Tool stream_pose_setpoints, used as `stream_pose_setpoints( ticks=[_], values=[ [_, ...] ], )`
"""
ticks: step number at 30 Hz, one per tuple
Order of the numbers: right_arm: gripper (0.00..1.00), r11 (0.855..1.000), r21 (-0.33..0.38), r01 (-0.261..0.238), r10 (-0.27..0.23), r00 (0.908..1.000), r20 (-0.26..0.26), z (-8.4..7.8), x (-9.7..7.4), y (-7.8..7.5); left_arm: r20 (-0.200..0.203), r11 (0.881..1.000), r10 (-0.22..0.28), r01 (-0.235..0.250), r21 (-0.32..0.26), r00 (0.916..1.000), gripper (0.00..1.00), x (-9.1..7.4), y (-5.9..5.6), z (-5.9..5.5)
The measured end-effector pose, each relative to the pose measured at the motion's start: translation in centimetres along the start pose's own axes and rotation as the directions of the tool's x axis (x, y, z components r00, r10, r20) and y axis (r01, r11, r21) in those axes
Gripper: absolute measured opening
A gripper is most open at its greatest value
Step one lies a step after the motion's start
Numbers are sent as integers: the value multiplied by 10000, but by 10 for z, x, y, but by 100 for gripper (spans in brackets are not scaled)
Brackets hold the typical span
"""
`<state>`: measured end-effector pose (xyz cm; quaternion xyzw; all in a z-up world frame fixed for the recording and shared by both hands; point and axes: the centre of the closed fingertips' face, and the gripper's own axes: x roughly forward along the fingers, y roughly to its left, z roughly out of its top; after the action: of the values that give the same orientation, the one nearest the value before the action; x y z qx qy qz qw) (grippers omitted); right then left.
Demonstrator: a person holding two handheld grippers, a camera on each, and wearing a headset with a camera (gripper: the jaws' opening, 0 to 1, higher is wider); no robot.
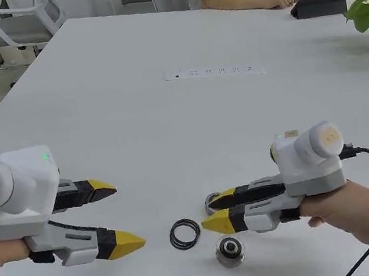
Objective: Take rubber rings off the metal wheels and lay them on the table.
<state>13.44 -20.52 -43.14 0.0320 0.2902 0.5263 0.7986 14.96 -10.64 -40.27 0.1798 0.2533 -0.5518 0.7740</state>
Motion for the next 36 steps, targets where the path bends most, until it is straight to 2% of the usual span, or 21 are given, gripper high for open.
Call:
stream_pose_setpoints(
  ticks=[12, 16, 24, 36],
  values=[
    [46, 9950, -730, 684, -650, 9967, 486, 5, -27, 1, 124, 9999, -113, 112, 78, 9999, 58, 2, -6, 7],
    [52, 9936, -741, 856, -796, 9936, 797, 9, -33, 1, 209, 9998, -172, 169, 143, 9996, 58, 2, -9, 11],
    [61, 9837, -1266, 1277, -1200, 9905, 669, 2, -44, 0, 453, 9996, -212, 204, 185, 9987, 59, 0, -14, 18],
    [68, 9695, -1626, 1832, -1736, 9822, 716, -4, -64, -1, 490, 9997, -154, 145, 181, 9987, 63, -3, -16, 16]
  ],
)
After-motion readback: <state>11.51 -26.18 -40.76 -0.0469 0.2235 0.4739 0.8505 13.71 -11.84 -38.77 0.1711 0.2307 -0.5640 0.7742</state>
